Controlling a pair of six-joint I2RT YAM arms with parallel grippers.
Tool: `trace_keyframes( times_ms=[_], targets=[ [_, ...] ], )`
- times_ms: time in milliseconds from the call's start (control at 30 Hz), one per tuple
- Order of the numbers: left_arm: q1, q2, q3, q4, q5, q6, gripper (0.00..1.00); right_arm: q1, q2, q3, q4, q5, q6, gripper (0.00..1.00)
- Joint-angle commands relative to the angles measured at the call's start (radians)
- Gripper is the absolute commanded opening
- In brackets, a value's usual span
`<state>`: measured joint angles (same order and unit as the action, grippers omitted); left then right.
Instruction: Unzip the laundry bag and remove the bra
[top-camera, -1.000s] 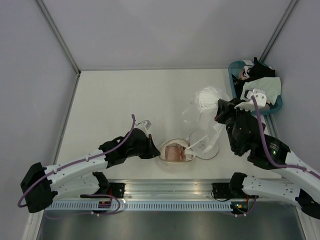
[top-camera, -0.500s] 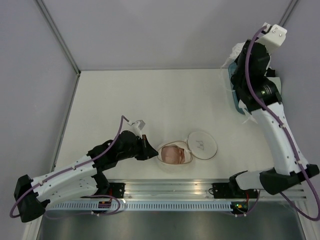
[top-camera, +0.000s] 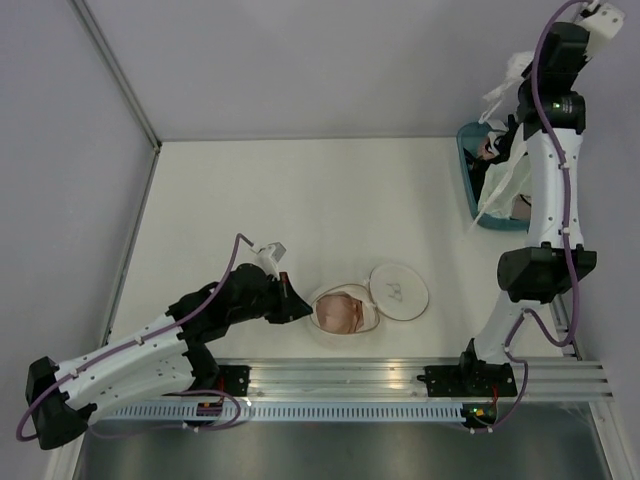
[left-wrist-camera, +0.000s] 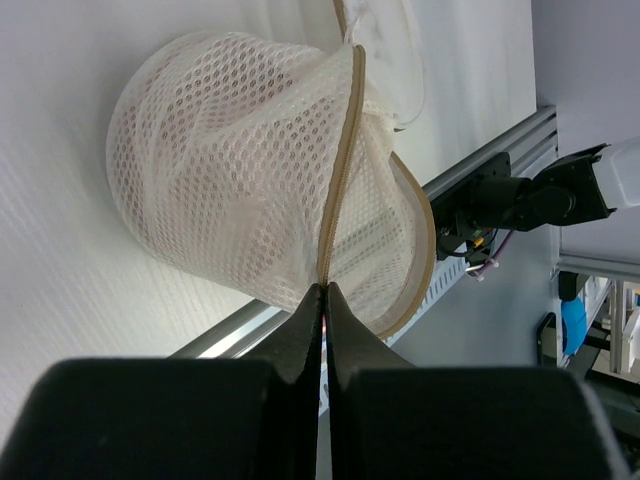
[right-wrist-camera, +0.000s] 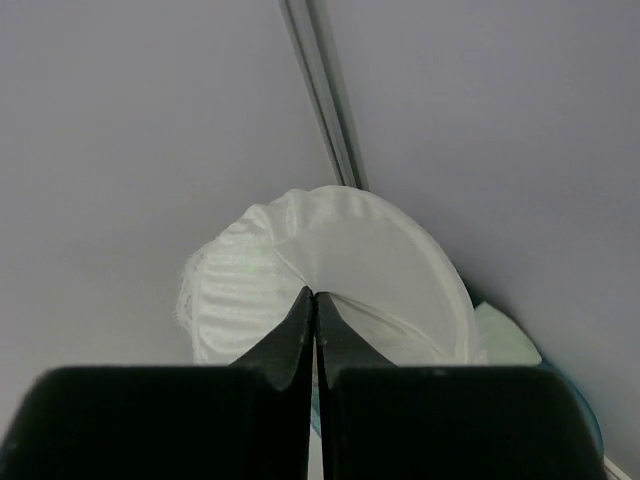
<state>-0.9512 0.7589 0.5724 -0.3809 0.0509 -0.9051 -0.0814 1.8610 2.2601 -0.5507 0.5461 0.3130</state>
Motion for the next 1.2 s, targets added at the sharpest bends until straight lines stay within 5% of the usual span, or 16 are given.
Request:
trace_keyframes(
  times_ms=[0, 233, 367, 667, 900, 933, 1033, 1133, 1167],
  targets=[
    [-0.006, 0.005, 0.017, -0.015, 0.014, -0.034, 0.02, -0.066, 0.05, 0.205, 0.05, -0.089, 0.017, 0.01],
    [-0.006, 0.017, -0.008, -0.019, 0.014, -0.058, 0.02, -0.17, -0.005, 0.114, 0.31, -0.189, 0.097, 0.0],
    [-0.006, 0.019, -0.009, -0.019, 0.009, -0.064, 0.02, -0.19, 0.096, 0.19, 0.247, -0.224, 0.126, 0.0],
    [-0.004, 0.031, -0.014, -0.019, -0.003, -0.066, 0.02, -0.205, 0.265, -0.008, 0.232, -0.327, 0.164, 0.0],
    [-0.003, 0.037, -0.022, -0.006, -0.013, -0.064, 0.02, -0.198, 0.323, -0.067, 0.159, -0.206, 0.161, 0.0],
    [-0.004, 0.04, -0.019, -0.004, -0.013, -0.063, 0.02, -0.198, 0.348, -0.044, 0.129, -0.204, 0.161, 0.1],
    [-0.004, 0.043, -0.019, 0.01, -0.011, -0.064, 0.02, -0.196, 0.319, -0.051, 0.121, -0.239, 0.159, 0.66],
    [-0.004, 0.04, -0.019, 0.026, -0.013, -0.066, 0.02, -0.186, 0.206, -0.155, 0.202, -0.281, 0.132, 0.92],
    [-0.004, 0.037, -0.02, 0.03, -0.013, -0.064, 0.02, -0.179, 0.173, -0.206, 0.216, -0.293, 0.124, 0.93]
  ],
)
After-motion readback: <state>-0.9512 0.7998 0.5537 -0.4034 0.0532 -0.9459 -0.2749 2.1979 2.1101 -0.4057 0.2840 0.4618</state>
